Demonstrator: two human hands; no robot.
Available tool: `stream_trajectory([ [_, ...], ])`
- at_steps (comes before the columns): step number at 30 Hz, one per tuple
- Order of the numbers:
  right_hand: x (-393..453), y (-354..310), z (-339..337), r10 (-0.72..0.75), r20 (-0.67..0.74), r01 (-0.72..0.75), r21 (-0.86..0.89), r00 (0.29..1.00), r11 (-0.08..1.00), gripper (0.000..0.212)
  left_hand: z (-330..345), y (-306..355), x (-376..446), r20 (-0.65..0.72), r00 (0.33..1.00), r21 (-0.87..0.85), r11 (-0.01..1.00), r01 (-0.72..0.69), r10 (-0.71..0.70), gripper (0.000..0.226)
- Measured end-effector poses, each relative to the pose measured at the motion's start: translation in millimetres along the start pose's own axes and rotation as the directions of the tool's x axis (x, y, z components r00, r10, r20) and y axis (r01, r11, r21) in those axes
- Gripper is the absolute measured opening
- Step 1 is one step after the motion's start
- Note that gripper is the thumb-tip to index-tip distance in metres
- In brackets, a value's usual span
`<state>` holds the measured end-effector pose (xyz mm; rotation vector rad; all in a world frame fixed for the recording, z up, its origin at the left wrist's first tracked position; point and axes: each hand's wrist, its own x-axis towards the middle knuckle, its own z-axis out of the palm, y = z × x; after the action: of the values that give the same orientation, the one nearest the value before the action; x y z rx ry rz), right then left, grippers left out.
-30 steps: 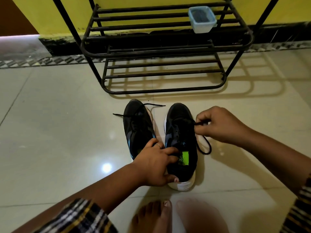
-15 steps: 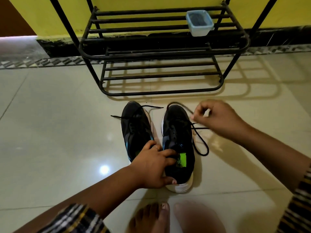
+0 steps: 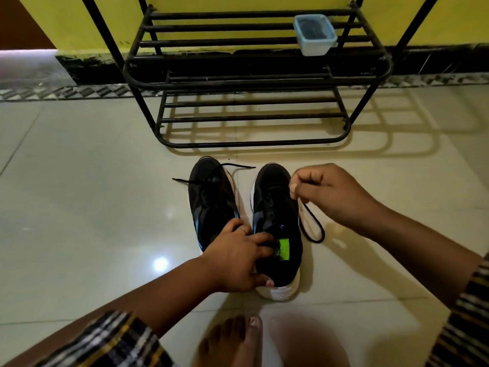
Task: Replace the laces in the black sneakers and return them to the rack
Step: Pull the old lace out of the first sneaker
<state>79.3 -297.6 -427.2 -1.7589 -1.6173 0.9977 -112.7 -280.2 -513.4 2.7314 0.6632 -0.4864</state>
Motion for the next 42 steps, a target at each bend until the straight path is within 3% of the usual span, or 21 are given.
stream_trajectory([
  [2, -0.6, -7.9, -1.8, -0.027, -0.049, 0.032, 0.099, 0.998, 0.995, 0.02, 0.4, 0.6, 0.4, 0.002, 1.0, -0.012, 1.0, 0.003, -0.003, 0.056],
  [6, 3.2, -10.4, -5.9, -0.032, -0.26, 0.049, 0.059, 0.965, 0.997, 0.009, -0.2, 0.9, -0.5, 0.002, 1.0, -0.003, 1.0, -0.006, 0.006, 0.056],
  [7, 4.3, -8.9, -7.8, -0.026, -0.286, 0.004, -0.079, 0.958, 0.997, 0.01, 0.0, 0.7, -0.7, 0.001, 1.0, -0.003, 1.0, -0.007, 0.007, 0.057],
  [8, 5.1, -7.1, -8.9, -0.034, -0.297, -0.072, -0.337, 0.954, 0.939, 0.03, -0.5, 0.6, -0.8, -0.001, 1.0, -0.003, 1.0, -0.007, 0.007, 0.057],
  [10, 5.0, 2.6, -7.4, -0.056, -0.237, -0.146, -0.749, 0.97, 0.646, 0.068, -0.9, 0.8, -0.7, 0.001, 1.0, -0.003, 1.0, -0.006, 0.006, 0.057],
  [12, 3.4, 6.8, 1.1, -0.012, -0.137, -0.111, -0.843, 0.99, 0.527, 0.082, -0.7, 1.2, -0.9, 0.001, 1.0, -0.007, 1.0, -0.007, 0.007, 0.057],
  [18, -1.2, 34.7, 38.0, 0.03, 0.223, 0.175, -0.835, 0.974, 0.521, 0.063, -2.3, 2.1, -2.6, 0.016, 1.0, 0.008, 1.0, 0.002, -0.002, 0.058],
  [23, -3.9, 48.0, 47.3, 0.138, 0.181, 0.065, -0.801, 0.974, 0.595, 0.066, -1.4, 3.2, -2.7, 0.016, 1.0, 0.016, 1.0, -0.014, 0.014, 0.056],
  [30, -6.4, 46.4, 56.8, 0.168, 0.222, 0.076, -0.79, 0.961, 0.608, 0.078, 4.7, 4.5, -7.8, -0.04, 0.996, 0.007, 0.997, -0.075, 0.075, 0.055],
  [34, -13.7, 47.6, 59.3, 0.098, 0.215, 0.117, -0.797, 0.972, 0.592, 0.064, 8.1, 6.4, -11.2, -0.084, 0.991, 0.013, 0.994, -0.106, 0.107, 0.053],
  [42, -6.3, 53.4, 48.5, 0.018, 0.24, 0.153, -0.674, 0.971, 0.723, 0.03, 9.7, 8.6, -12.8, -0.084, 0.992, -0.016, 0.996, -0.093, 0.091, 0.051],
])
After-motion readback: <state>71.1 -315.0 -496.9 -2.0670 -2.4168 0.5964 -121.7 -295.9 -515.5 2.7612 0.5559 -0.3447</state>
